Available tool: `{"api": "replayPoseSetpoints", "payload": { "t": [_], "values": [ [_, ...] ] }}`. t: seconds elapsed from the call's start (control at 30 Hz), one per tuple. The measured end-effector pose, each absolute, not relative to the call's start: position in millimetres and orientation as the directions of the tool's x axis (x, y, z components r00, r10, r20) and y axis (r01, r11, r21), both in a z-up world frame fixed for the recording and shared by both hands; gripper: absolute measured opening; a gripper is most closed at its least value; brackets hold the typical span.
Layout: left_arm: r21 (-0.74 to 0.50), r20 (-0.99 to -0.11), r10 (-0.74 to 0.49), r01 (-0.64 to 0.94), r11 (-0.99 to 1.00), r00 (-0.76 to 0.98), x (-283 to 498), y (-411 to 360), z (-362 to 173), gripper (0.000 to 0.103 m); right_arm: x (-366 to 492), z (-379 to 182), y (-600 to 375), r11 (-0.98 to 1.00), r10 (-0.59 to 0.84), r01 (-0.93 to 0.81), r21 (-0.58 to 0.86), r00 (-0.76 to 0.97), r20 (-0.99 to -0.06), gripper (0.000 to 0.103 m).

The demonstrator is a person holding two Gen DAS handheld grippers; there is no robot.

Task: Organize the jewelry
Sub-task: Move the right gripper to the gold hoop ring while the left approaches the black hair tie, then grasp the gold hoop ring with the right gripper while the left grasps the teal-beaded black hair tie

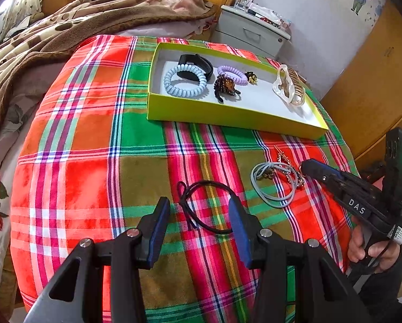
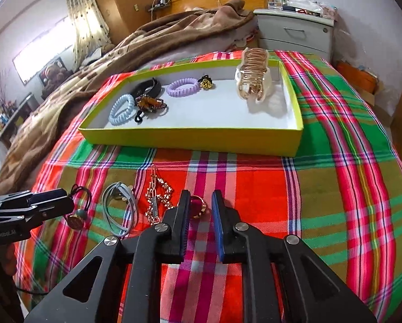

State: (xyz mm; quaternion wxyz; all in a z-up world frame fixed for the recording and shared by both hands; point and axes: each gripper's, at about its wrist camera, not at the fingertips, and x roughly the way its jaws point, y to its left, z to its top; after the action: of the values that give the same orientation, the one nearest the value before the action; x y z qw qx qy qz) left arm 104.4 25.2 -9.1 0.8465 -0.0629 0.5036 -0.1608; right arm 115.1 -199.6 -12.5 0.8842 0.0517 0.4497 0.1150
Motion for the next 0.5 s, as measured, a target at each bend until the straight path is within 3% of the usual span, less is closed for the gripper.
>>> {"api": "replayPoseSetpoints", "payload": {
  "t": [0.2, 0.3, 0.5],
  "values": [
    [-0.264, -0.834, -0.330, 0.205, 0.942, 0.442, 104, 25, -9, 0.048, 109, -12, -190, 0.972, 0.222, -0.191, 0.135, 0.565, -0.795, 0.016],
    [-0.264, -0.834, -0.330, 0.205, 0.942, 0.443, 104, 24, -9, 0.048, 106, -12, -191, 0.976, 0.205, -0.178, 0.124, 0.563, -0.800, 0.005],
    [-0.265, -0.833, -0.330, 0.204, 0.942, 0.443, 102, 25, -9, 0.048, 99, -10, -208, 0.984, 0.179, -0.123, 0.133, 0.585, -0.791, 0.004]
  ]
}}
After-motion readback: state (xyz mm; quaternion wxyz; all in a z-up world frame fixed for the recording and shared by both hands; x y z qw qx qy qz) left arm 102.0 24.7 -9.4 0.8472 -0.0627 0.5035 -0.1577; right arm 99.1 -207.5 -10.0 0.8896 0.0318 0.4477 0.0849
